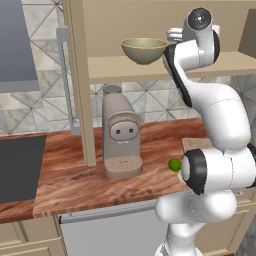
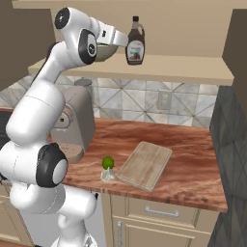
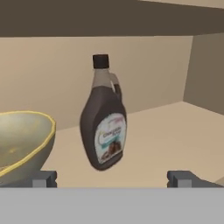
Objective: Open the cabinet. Place the bowl and condiment on the counter. Then place the lime and garlic on the cutting board.
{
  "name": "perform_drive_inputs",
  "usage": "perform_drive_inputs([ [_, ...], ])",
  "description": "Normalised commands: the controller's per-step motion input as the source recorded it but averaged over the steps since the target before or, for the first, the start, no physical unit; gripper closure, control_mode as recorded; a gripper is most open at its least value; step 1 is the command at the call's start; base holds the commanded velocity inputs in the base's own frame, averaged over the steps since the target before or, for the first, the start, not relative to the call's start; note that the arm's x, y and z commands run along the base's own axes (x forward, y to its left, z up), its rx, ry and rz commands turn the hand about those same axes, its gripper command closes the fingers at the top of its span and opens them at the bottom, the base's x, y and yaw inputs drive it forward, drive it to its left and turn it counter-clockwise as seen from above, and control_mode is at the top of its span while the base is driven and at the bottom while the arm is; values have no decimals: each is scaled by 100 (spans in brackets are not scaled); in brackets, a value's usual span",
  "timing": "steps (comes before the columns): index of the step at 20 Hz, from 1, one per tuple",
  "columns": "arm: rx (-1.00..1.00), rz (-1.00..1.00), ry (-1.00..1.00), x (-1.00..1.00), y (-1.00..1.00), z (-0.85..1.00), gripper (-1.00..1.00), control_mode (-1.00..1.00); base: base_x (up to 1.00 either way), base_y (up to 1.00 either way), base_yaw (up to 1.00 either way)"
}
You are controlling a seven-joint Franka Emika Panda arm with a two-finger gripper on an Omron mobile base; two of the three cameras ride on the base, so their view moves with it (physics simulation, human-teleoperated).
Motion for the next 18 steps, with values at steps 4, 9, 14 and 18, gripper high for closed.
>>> perform_drive_inputs([
  [4,-6,0,0,30,-1,0,-100,-100,0,0,0],
  [9,-8,0,0,27,0,0,-100,-100,0,0,0],
  [14,-5,0,0,24,0,0,-100,-100,0,0,0],
  [18,-2,0,0,26,0,0,-100,-100,0,0,0],
])
